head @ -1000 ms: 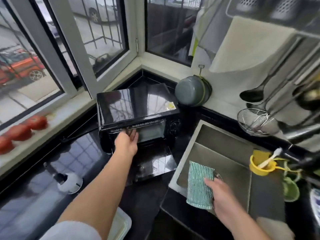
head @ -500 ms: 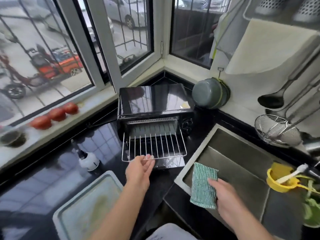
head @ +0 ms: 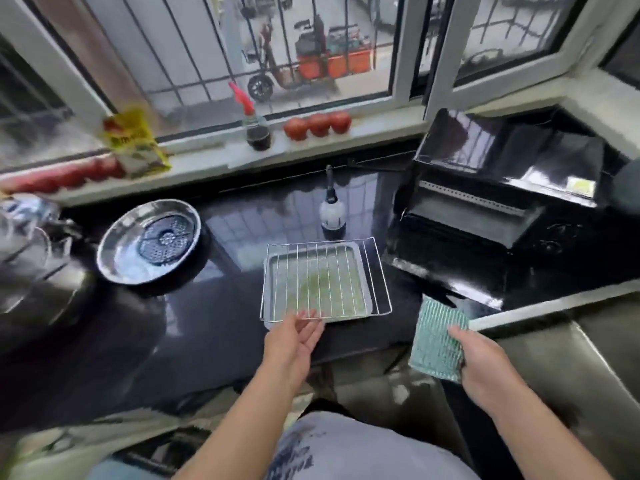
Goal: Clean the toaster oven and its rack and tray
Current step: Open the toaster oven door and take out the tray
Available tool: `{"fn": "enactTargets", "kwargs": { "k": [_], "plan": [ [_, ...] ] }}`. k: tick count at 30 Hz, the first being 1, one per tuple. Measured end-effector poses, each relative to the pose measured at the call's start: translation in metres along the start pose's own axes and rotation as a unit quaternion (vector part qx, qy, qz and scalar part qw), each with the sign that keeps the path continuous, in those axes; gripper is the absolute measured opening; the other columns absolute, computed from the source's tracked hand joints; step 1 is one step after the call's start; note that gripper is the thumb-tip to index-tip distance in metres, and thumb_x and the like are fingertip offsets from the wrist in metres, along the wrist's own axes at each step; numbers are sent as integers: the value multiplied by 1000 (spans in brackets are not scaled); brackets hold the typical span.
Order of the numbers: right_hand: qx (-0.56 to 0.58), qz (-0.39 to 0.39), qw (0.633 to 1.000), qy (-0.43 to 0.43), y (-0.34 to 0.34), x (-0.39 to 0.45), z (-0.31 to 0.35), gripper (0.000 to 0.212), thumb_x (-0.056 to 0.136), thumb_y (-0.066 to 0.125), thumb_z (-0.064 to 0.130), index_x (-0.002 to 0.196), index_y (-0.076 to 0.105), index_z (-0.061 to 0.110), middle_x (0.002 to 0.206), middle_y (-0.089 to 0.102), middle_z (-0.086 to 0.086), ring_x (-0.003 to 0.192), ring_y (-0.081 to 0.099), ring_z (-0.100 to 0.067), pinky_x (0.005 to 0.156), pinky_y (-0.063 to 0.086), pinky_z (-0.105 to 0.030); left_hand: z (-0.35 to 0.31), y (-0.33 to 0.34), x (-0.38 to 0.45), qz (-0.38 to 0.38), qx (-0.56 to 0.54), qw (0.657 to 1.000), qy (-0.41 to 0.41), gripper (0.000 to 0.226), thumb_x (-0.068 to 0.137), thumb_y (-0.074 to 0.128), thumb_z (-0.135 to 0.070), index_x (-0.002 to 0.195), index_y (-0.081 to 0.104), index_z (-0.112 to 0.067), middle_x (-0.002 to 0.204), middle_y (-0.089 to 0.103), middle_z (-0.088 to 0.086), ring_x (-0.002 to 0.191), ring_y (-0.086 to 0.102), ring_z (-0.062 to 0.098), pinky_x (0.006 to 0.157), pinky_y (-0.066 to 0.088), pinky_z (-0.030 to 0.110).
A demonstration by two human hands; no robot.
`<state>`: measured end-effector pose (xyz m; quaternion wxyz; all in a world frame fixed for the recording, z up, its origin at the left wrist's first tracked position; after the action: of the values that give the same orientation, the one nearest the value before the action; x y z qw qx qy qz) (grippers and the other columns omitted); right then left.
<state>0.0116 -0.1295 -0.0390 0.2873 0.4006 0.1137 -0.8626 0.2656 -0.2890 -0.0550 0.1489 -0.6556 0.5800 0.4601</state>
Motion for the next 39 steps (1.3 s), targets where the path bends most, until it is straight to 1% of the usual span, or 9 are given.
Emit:
{"fn": "enactTargets", "kwargs": {
  "k": [6, 10, 13, 15, 19, 22, 29, 36, 39],
  "plan": [
    [-23, -11, 1000, 6, 28, -9, -16, 25, 102, 50, 13, 119, 61, -1, 106, 70, -20, 92, 69, -32, 72, 54, -39, 0, -28, 18, -8, -33, 999, -14, 26, 107, 50, -4, 128, 58, 9, 122, 69, 24, 102, 71, 30, 70, 61, 34],
    [-32, -25, 999, 9, 46, -19, -26, 22, 102, 50, 12, 117, 62, 1, 100, 71, -17, 87, 68, -30, 68, 53, -38, -7, -33, 28, 3, -37, 999, -35, 24, 108, 48, -3, 127, 57, 9, 118, 71, 23, 100, 72, 29, 63, 63, 32],
    [-35, -31, 999, 1, 59, -25, -34, 21, 103, 49, 12, 117, 62, 2, 99, 71, -16, 86, 68, -28, 67, 53, -37, -11, -35, 35, 11, -15, 999, -44, 22, 107, 47, 0, 125, 57, 8, 110, 71, 21, 96, 72, 29, 79, 60, 36],
    [-39, -38, 999, -2, 64, -28, -40, 22, 102, 50, 12, 117, 62, 2, 101, 71, -16, 89, 68, -30, 70, 54, -39, -12, -38, 40, 12, 30, 998, -47, 20, 107, 44, 0, 119, 58, 7, 109, 71, 22, 93, 71, 28, 84, 59, 38],
    [-38, -37, 999, 1, 74, -31, -50, 24, 102, 49, 13, 117, 63, 1, 106, 71, -18, 94, 69, -34, 75, 56, -43, -17, -47, 44, 21, 127, 989, -74, 23, 108, 39, -5, 124, 54, 3, 114, 71, 24, 94, 72, 32, 77, 60, 38],
    [-34, -33, 999, -5, 81, -36, -50, 22, 103, 48, 13, 116, 62, 3, 107, 71, -18, 95, 69, -33, 71, 55, -41, -23, -49, 46, 26, 160, 981, -104, 21, 111, 35, -9, 124, 47, 1, 104, 71, 23, 95, 71, 35, 87, 58, 44],
    [-21, -40, 999, -16, 84, -35, -47, 23, 102, 49, 13, 117, 63, 2, 108, 71, -19, 95, 69, -34, 68, 55, -40, -23, -51, 50, 46, 190, 970, -142, 23, 112, 39, -10, 113, 56, 6, 100, 72, 21, 96, 72, 33, 85, 59, 40],
    [-18, -42, 999, -16, 72, -34, -43, 21, 102, 50, 15, 113, 65, 4, 103, 73, -17, 93, 71, -33, 70, 56, -40, -14, -42, 46, 61, 237, 952, -184, 40, 112, 42, -25, 120, 61, 9, 100, 77, 21, 92, 76, 33, 73, 62, 40],
    [3, -37, 999, -24, 63, -36, -35, 22, 103, 49, 14, 114, 64, 2, 104, 73, -18, 94, 70, -34, 76, 57, -44, -2, -14, 19, 131, 256, 938, -194, 39, 111, 44, -26, 122, 64, 5, 102, 78, 19, 95, 77, 32, 80, 62, 41]
  ]
}}
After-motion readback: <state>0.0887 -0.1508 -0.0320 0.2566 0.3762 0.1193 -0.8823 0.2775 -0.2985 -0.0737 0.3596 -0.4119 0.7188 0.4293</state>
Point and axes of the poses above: each hand's wrist, its own x-axis towards the middle knuckle, its own y-axis out of the palm, z = x × y, the point moved 5 cm from there along x, towards the middle knuckle
